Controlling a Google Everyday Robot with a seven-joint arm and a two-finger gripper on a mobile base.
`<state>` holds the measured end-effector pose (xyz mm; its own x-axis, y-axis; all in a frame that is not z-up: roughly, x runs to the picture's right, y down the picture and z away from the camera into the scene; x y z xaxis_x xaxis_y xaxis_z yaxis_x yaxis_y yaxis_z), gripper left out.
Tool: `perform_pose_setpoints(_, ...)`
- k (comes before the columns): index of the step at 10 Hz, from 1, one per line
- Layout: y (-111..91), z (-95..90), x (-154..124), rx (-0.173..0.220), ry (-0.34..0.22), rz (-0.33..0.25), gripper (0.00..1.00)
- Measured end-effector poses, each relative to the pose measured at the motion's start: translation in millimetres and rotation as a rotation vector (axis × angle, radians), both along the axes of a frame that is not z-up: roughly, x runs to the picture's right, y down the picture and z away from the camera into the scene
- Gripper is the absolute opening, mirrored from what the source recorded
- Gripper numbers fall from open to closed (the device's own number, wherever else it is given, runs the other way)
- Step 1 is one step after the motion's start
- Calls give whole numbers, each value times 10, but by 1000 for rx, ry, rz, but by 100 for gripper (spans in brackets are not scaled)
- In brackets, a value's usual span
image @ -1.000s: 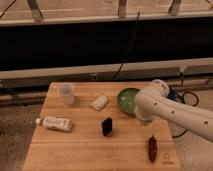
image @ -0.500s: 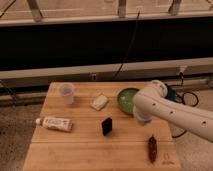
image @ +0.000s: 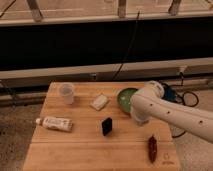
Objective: Knock the eraser over
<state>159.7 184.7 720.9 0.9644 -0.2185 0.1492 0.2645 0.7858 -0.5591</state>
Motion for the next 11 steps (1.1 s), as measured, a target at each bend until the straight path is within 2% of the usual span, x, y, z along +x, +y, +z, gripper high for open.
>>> perform_pose_setpoints(6,27,27,-223,-19,-55,-66,0)
perform_pose_setpoints(11,20,49,-764,-27,-114,-141,0)
